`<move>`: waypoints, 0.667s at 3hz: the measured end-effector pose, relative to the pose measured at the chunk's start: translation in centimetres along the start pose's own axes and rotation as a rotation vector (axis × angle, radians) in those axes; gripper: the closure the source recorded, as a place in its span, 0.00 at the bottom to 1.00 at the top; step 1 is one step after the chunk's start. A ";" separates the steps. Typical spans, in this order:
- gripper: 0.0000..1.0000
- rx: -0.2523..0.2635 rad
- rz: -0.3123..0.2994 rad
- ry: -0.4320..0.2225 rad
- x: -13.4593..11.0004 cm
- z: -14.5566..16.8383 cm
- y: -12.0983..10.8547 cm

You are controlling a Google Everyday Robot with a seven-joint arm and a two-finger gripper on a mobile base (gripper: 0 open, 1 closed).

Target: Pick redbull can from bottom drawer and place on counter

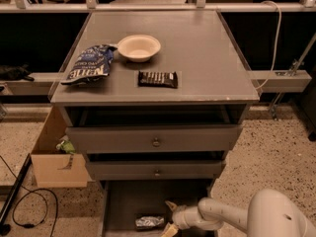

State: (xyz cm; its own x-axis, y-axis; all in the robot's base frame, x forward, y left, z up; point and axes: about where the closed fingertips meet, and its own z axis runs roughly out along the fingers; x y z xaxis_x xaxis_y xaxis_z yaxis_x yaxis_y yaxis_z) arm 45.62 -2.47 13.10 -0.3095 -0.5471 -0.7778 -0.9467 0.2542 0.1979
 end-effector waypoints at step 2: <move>0.40 0.000 0.000 0.000 0.0 0.1 0.0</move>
Offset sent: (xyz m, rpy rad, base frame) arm 0.0002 0.0003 -0.0005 0.0002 0.0004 0.0001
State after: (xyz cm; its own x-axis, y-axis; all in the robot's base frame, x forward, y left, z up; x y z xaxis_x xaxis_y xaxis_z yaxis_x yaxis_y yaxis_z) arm 45.64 -2.43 13.06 -0.3097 -0.5469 -0.7778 -0.9466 0.2540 0.1983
